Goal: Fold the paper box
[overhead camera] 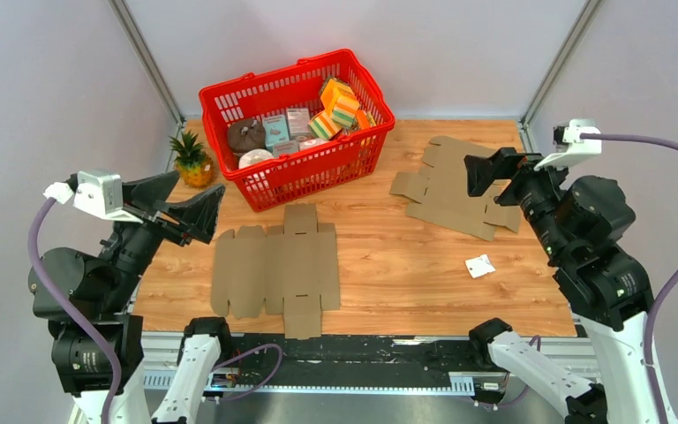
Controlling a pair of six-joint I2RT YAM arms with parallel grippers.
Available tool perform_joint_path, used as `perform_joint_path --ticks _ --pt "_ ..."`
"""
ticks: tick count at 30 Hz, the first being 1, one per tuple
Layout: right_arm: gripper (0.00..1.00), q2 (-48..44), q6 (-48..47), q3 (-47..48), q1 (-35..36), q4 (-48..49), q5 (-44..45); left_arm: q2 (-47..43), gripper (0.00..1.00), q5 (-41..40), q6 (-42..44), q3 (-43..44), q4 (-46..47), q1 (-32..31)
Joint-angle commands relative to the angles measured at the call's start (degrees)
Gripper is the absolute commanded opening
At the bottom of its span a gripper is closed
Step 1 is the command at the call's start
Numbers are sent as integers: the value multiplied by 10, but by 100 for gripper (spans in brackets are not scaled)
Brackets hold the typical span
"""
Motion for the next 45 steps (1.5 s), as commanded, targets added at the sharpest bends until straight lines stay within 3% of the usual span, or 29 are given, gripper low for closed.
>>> perform_joint_path --ticks 1,7,11,15,19,22,23,27,30,35,45 --pt "100 14 35 -9 -2 -3 -47 21 100 42 -5 -19 6 4" --pt "100 47 82 -87 -2 48 -259 21 99 100 -48 -80 24 4" --pt "100 80 123 -169 -2 93 -367 38 93 165 -81 -128 16 4" --pt "100 98 211 -309 11 196 -452 42 90 215 -88 -194 4 3" --pt "100 118 238 -380 83 279 -382 29 89 205 -97 -269 -2 -19" --pt "100 151 272 -407 114 331 -376 19 86 144 -118 -339 20 -98" --pt "100 159 280 -424 125 344 -377 18 84 116 -129 -358 28 -155" --pt "95 208 323 -467 167 423 -378 -8 72 -10 -174 -470 62 -286" --pt "93 232 369 -505 234 509 -317 -54 66 -102 -204 -525 50 -330" --pt "82 305 451 -559 340 701 -254 -120 64 -150 -217 -584 25 -333" --pt "68 441 492 -552 391 785 -258 -139 71 -57 -234 -617 77 -333"
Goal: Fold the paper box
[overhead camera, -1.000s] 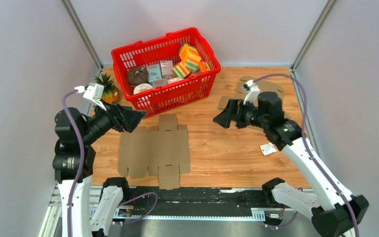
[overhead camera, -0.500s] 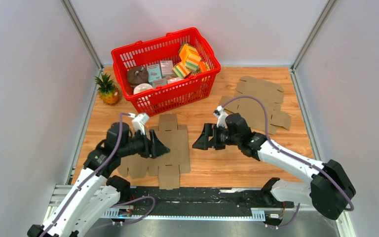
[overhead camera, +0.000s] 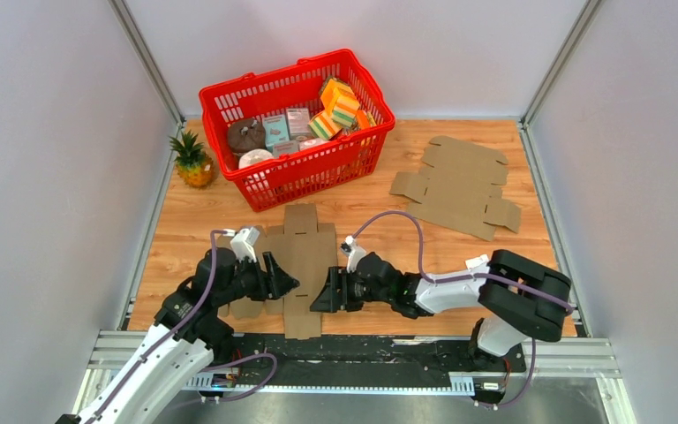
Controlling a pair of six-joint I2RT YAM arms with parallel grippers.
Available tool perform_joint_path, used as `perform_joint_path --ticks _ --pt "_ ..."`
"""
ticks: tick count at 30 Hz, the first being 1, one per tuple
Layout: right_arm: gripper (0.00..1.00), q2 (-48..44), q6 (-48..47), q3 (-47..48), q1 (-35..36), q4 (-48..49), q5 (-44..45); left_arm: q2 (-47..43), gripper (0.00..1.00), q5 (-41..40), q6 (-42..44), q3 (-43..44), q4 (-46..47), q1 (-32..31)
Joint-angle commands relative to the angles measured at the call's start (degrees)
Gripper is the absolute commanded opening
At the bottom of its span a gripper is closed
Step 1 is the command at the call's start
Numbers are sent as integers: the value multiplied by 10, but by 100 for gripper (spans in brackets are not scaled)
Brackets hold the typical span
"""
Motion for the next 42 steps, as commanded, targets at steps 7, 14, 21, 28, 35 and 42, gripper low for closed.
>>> perform_joint_path --ticks 7,14,21,28,35,42 --pt "65 73 56 -17 19 182 8 -41 77 66 0 12 18 -1" --pt "58 125 99 -31 21 256 -12 -51 77 91 -6 10 17 -2" --pt "55 145 107 -20 16 278 -10 -44 73 99 16 20 9 -2" --pt "17 202 173 -20 1 391 -37 5 73 11 72 83 -43 -55" --pt "0 115 290 -113 -69 386 -82 156 77 -320 199 243 -120 -335" --pt "0 -130 339 -105 -96 13 -34 395 78 -628 373 335 -88 -618"
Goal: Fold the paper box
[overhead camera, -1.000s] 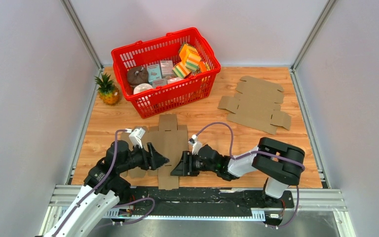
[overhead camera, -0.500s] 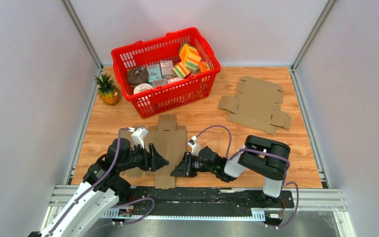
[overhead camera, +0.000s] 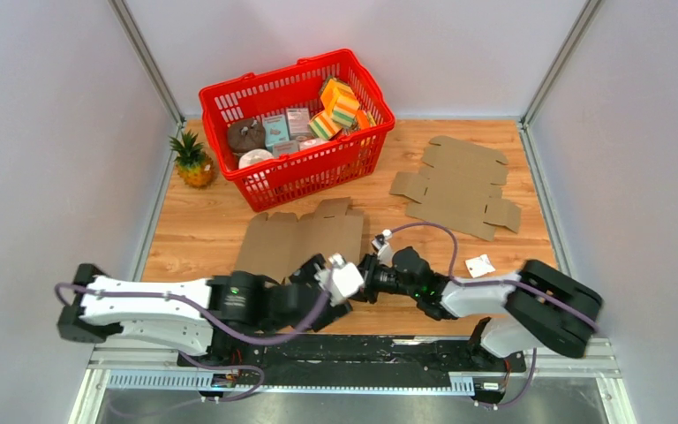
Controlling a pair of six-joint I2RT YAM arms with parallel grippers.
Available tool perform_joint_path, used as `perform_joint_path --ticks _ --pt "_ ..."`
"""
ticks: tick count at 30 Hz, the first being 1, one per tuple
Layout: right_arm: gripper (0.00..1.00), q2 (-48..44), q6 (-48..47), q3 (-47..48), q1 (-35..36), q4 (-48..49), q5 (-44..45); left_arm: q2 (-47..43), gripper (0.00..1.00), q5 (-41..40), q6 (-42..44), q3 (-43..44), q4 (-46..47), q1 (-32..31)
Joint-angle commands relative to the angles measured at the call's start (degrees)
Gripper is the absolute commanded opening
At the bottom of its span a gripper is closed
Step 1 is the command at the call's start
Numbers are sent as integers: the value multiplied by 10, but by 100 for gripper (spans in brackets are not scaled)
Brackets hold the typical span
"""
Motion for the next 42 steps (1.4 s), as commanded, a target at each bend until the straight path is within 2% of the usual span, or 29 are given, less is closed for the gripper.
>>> perform_joint_path --ticks 1,2,5,8,16,23,29,32,38,42 --pt "0 -182 63 10 -27 -250 38 87 78 -241 151 -9 32 -104" --pt "0 -211 68 13 -35 -333 49 94 78 -250 166 -18 72 -113" --pt "0 -314 92 14 -65 -457 77 109 79 -261 203 -45 128 -132" --pt "0 -390 133 2 -75 -507 96 128 81 -290 224 -52 156 -138" --pt "0 -478 234 -23 -75 -535 120 214 83 -302 281 -32 248 -145" --pt "0 -484 245 16 -77 -567 121 240 83 -270 303 -42 323 -151" --pt "0 -481 247 45 -76 -585 99 268 83 -279 333 -40 364 -152" --pt "0 -487 258 48 -76 -588 100 282 81 -281 333 -41 373 -152" --pt "0 -484 262 53 -75 -591 94 291 70 -377 376 -67 458 -151" --pt "0 -490 272 53 -67 -592 93 304 52 -422 421 -83 521 -143"
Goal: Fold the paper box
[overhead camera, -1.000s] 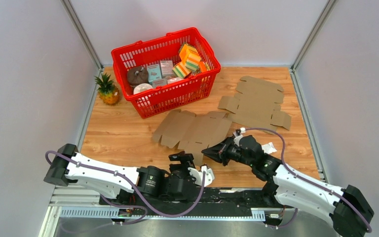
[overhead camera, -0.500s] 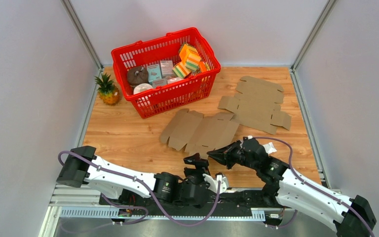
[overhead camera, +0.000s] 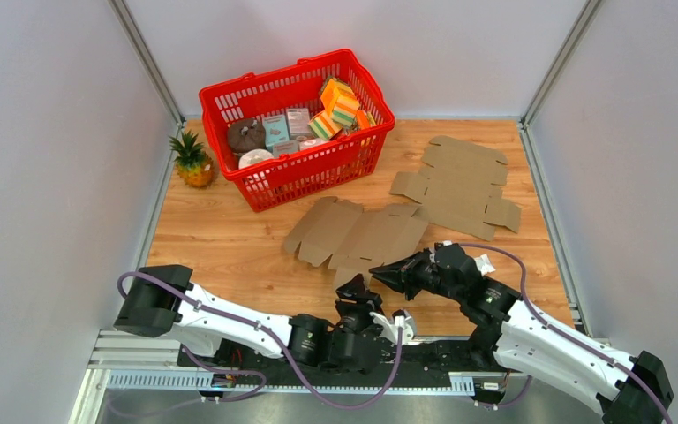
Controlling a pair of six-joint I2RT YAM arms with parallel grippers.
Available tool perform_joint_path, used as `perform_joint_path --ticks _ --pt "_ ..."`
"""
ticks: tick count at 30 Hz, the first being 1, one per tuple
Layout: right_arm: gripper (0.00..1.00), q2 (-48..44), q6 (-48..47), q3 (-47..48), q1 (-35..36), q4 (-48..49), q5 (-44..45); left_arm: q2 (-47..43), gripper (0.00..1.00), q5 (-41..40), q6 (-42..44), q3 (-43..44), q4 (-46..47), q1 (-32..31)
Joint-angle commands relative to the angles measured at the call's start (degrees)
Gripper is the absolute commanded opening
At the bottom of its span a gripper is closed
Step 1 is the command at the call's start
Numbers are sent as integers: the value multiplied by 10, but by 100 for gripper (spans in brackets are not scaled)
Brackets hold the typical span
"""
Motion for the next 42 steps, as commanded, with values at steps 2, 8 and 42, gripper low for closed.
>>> perform_joint_path --ticks 2,8,42 --pt "0 -14 20 24 11 -7 -6 21 45 -68 74 -13 113 12" --pt "5 -11 6 38 18 -19 -10 16 3 -104 116 -33 169 20" --pt "99 19 -1286 343 18 -140 16 -452 0 171 -283 34 -354 101"
